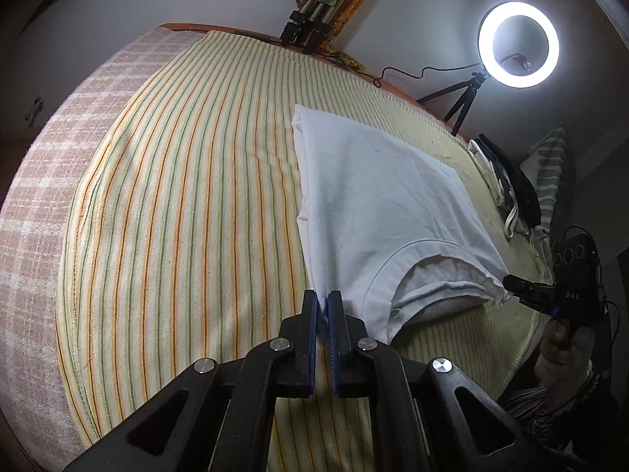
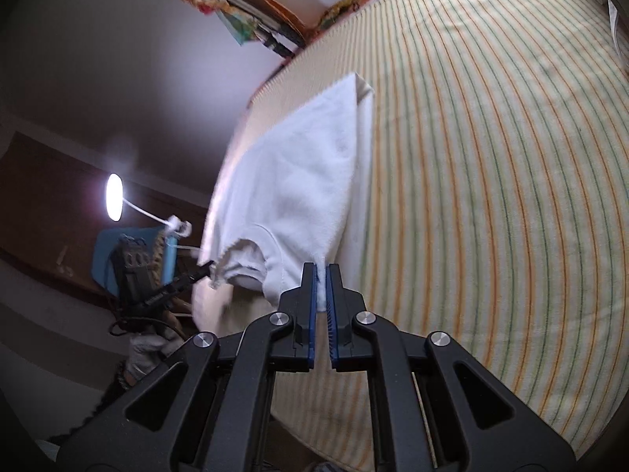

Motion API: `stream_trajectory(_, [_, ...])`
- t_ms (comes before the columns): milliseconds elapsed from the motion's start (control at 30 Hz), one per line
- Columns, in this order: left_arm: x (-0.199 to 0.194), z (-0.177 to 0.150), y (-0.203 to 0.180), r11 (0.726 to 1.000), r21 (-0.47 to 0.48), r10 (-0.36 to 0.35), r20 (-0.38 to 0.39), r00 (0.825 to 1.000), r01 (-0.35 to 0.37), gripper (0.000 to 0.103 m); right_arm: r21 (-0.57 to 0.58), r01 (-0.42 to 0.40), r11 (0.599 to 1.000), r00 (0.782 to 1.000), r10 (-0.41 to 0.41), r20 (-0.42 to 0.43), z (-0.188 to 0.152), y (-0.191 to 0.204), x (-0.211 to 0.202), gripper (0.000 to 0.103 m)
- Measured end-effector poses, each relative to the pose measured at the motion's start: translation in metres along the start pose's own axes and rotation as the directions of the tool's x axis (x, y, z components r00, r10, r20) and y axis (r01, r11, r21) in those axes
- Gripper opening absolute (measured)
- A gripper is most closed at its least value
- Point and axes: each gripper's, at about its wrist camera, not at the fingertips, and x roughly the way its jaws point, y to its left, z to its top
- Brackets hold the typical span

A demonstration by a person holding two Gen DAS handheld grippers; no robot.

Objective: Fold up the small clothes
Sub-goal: 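Open both tools and release the folded white shirt, then press the folded shirt flat with both open tools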

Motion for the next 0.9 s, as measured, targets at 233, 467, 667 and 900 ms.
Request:
stream_trajectory(233, [-0.005,-0.004,-0.011,0.996,0.065,0.061,-0.001,0.998,-0.061,0.015,-0.158,0.198,0.967,0.979,-0.204,-0.025,-0.005,0.020,0.004,0.006])
stream_trajectory(467, [-0.032,0.024,-0.032,0.989,0.124,0.068,0.129,0.989,-0.085,0.031,-0.268,0.212,0.940,0.975,-0.185,0.122,0.019,0.044,-0.022,0.006])
stream_trajectory(667, [-0.007,0.066,-0.052,0.985,0.151,0.064,0.139,0.988,-0.085,0.031,-0.351,0.216,0.911,0.974,-0.175,0.147,0.055,0.069,0.001,0.006])
stream_trajectory(900, [0.039,0.102,-0.071,0.979,0.182,0.072,0.118,0.990,-0.093,0.037,-0.438,0.265,0.859,0.964,-0.239,0.114,0.088,0.091,0.058,0.007])
